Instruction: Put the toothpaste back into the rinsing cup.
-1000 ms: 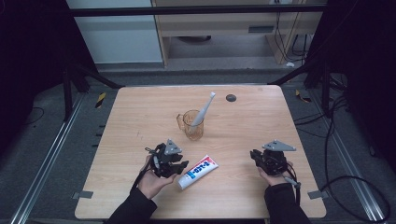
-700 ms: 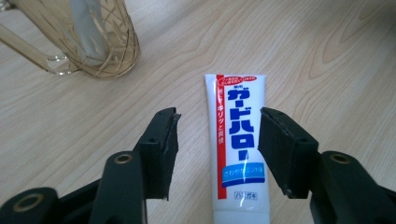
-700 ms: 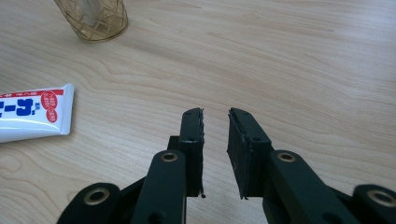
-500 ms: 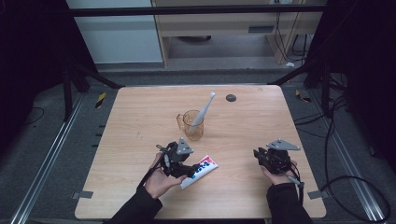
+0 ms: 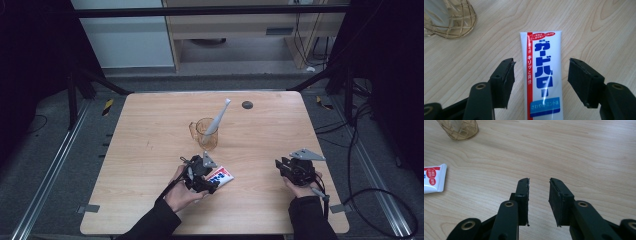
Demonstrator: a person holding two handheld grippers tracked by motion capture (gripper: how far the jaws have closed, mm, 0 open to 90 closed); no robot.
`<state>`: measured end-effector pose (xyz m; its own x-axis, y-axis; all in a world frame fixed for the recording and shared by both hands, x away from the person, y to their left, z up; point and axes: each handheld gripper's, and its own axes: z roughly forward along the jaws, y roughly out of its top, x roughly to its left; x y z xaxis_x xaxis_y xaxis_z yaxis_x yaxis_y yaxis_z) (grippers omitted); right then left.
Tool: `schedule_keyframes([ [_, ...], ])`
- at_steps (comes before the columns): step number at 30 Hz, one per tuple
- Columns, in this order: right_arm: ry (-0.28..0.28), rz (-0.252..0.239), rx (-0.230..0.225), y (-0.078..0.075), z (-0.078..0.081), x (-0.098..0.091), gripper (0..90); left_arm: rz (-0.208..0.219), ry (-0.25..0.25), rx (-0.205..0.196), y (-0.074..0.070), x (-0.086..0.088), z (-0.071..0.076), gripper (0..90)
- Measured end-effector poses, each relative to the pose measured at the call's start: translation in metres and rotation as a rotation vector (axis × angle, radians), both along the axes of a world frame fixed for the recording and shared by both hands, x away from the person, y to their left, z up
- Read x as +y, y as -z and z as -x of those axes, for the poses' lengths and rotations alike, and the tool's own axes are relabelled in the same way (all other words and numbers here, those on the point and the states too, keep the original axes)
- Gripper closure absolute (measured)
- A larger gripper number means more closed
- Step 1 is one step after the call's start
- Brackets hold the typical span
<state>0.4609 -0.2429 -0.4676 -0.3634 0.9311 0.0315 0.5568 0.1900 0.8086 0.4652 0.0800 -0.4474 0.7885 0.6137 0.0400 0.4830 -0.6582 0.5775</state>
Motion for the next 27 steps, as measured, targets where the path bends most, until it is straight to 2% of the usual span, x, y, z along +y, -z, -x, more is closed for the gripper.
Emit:
schedule_keyframes([
  [7, 0.0, 0.004, 0.007, 0.0, -0.002, 0.001, 68.6, -0.037, -0.009, 0.017, 0.013, -0.011, -0.009, 36.6],
  [14, -0.006, 0.009, 0.016, 0.001, -0.003, 0.004, 68.5, -0.057, 0.004, 0.06, 0.021, -0.016, -0.015, 35.7],
  [21, -0.011, 0.015, 0.017, 0.001, -0.004, 0.005, 68.5, -0.054, 0.011, 0.089, 0.024, -0.018, -0.018, 39.9],
  [27, -0.012, 0.016, 0.022, 0.002, -0.005, 0.005, 68.7, -0.059, 0.003, 0.11, 0.027, -0.019, -0.02, 39.5],
])
